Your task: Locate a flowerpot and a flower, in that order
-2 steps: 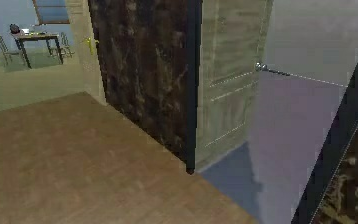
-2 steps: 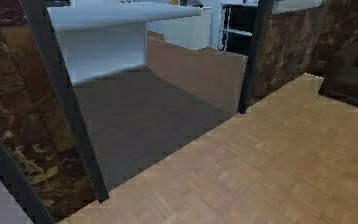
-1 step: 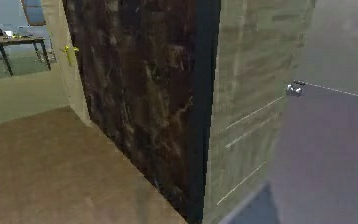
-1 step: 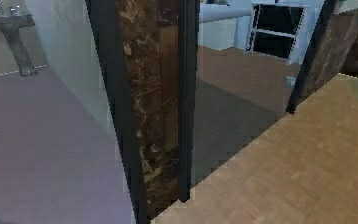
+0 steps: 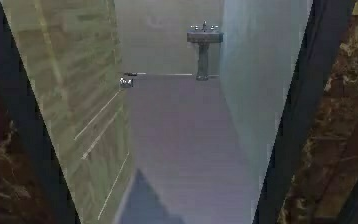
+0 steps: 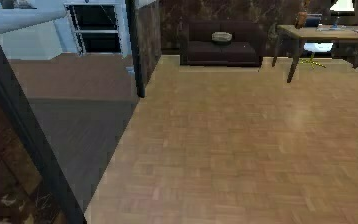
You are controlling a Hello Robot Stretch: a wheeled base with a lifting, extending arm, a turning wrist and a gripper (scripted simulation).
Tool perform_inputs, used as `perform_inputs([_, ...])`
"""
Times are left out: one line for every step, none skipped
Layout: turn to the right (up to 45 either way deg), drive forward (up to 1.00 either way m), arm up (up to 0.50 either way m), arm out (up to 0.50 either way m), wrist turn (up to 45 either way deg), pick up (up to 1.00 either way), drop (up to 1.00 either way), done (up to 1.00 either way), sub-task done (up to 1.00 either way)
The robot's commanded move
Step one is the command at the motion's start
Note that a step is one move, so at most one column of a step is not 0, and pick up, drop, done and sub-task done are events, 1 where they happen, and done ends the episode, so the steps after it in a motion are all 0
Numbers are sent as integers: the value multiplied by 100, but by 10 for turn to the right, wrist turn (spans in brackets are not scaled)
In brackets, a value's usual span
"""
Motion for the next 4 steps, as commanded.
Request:
perform_inputs([0, 75, 0, 0, 0, 0, 0, 0, 0])
perform_inputs([-60, 0, 0, 0, 0, 0, 0, 0, 0])
perform_inputs([0, 100, 0, 0, 0, 0, 0, 0, 0])
perform_inputs([-30, 0, 0, 0, 0, 0, 0, 0, 0])
